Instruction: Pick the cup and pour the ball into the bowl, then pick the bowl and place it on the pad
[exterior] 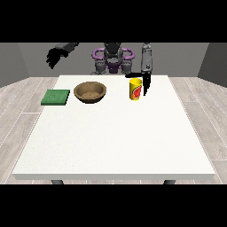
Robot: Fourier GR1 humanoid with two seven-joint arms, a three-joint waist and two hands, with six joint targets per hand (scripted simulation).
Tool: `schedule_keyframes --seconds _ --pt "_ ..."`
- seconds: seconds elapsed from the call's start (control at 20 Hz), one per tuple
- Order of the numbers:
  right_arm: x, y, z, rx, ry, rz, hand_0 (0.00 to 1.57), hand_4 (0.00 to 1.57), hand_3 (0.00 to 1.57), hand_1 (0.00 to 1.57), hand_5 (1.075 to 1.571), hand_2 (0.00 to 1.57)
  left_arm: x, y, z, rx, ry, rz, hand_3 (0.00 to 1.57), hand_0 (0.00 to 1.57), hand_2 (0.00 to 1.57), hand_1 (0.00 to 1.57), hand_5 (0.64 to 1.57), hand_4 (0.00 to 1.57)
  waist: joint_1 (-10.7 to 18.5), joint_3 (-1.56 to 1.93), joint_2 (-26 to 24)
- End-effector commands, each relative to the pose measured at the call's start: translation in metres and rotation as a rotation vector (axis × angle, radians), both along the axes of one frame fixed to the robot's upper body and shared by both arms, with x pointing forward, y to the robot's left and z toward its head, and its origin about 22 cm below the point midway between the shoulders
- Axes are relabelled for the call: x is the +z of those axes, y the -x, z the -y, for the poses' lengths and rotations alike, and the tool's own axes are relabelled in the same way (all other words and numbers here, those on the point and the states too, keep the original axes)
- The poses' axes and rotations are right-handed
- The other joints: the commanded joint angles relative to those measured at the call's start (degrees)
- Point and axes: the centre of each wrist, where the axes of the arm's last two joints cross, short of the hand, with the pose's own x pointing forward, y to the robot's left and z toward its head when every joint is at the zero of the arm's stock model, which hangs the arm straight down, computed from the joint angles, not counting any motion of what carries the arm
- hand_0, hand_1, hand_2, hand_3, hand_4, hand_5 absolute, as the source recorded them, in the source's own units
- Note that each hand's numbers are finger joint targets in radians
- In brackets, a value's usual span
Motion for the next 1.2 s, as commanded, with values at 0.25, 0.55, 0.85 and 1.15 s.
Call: schedule_keyframes --seconds 0.25,0.55,0.85,1.15 --pt "0.01 -0.004 0.016 0.032 0.011 -0.007 0.0 0.67 0.0 0.0 1.566 0.0 -0.03 -0.013 -0.001 0.085 0.016 -0.042 0.0 0.0 0.0 0.0 1.555 0.89 -2.2 -0.01 0.1" --pt "0.039 -0.003 0.025 0.068 0.027 0.072 0.0 0.64 0.07 0.0 1.568 0.0 -0.054 0.001 0.007 0.179 -0.188 0.026 1.57 1.26 1.57 1.26 1.483 1.33 -6.3 -0.03 4.0" --pt "0.008 -0.004 0.057 -0.005 -0.013 -0.033 0.0 0.63 0.18 0.0 1.566 0.0 -0.029 -0.022 0.022 0.147 -0.296 -0.022 1.57 1.28 1.57 1.28 1.413 1.41 -2.2 0.06 -2.5" --pt "0.0 -0.009 0.073 -0.03 -0.027 -0.153 0.0 0.64 0.28 0.0 1.564 0.0 0.0 -0.043 0.076 0.156 -0.577 -0.017 1.57 1.3 1.57 1.3 1.488 1.4 -1.3 0.23 -9.9"
